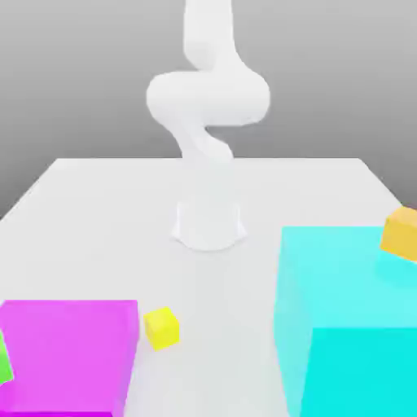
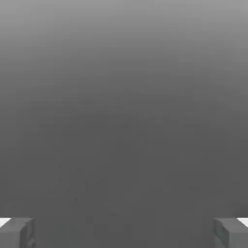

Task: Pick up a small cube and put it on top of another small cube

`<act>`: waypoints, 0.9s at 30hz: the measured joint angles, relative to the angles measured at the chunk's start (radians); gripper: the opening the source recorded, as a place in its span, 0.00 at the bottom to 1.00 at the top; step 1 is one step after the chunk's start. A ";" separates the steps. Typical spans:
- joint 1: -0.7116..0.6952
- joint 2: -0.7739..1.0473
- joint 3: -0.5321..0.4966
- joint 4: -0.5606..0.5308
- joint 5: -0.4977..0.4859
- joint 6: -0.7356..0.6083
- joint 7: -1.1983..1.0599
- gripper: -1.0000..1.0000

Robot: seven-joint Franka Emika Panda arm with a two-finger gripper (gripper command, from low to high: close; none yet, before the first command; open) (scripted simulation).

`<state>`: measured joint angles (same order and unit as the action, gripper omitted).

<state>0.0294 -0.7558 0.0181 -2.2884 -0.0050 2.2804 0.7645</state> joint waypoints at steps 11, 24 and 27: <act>0.289 0.309 0.067 -0.105 -0.019 0.110 -0.456 0.50; 0.576 0.687 0.235 -0.257 -0.137 0.272 -0.970 0.50; 0.654 0.777 0.265 -0.290 -0.208 0.304 -1.057 0.50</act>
<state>0.6832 0.0215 0.2835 -2.5786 -0.2135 2.5847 -0.2922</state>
